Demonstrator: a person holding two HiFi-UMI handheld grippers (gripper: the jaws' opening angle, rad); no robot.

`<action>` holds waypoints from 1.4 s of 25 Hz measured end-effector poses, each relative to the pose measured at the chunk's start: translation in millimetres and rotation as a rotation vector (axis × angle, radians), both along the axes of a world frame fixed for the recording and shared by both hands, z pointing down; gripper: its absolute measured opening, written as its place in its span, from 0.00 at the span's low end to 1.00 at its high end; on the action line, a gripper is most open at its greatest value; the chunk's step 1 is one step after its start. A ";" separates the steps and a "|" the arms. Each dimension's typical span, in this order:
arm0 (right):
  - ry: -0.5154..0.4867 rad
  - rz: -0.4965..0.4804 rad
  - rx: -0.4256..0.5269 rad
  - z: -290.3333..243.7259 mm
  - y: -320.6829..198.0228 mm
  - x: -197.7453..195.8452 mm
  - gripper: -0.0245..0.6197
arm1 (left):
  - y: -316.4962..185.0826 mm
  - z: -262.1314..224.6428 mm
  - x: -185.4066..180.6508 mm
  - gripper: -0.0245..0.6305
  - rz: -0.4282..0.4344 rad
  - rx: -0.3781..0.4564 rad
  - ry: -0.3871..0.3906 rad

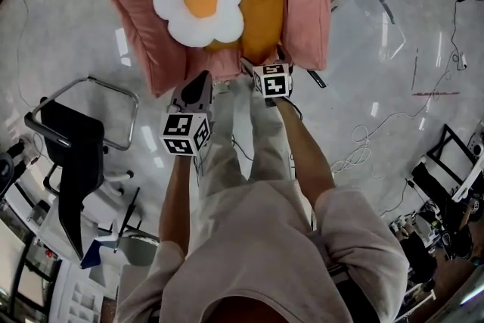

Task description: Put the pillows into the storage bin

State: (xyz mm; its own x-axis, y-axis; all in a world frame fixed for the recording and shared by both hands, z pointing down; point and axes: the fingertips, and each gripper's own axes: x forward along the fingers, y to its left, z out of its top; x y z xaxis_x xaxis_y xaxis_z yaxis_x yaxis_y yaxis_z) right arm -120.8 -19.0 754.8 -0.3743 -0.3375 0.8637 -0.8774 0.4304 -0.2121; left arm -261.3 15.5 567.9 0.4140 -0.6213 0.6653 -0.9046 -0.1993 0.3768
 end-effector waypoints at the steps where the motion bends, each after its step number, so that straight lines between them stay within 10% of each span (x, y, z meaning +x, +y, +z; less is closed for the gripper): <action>1: 0.007 0.011 -0.004 6.2 -3.5 0.8 0.84 | -0.1 2.7 0.1 0.06 0.002 -0.004 0.003; 17: 0.173 0.068 -0.048 73.7 -43.5 8.2 0.90 | 7.8 27.8 -24.8 0.06 -0.011 -0.042 0.026; 25: 0.162 0.049 -0.073 59.4 -42.3 8.1 0.63 | 2.9 22.6 -21.5 0.06 -0.002 -0.024 0.036; 35: 0.040 0.093 -0.035 -14.4 -31.1 18.2 0.58 | -4.8 2.6 -0.3 0.06 0.000 0.014 0.045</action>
State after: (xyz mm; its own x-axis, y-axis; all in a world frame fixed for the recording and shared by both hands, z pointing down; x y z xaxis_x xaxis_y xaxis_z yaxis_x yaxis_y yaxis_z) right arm -102.6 -50.2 740.5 -0.3080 -0.3384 0.8892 -0.9212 0.3395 -0.1899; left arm -261.6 10.7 570.5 0.4435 -0.6300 0.6375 -0.8867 -0.2049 0.4144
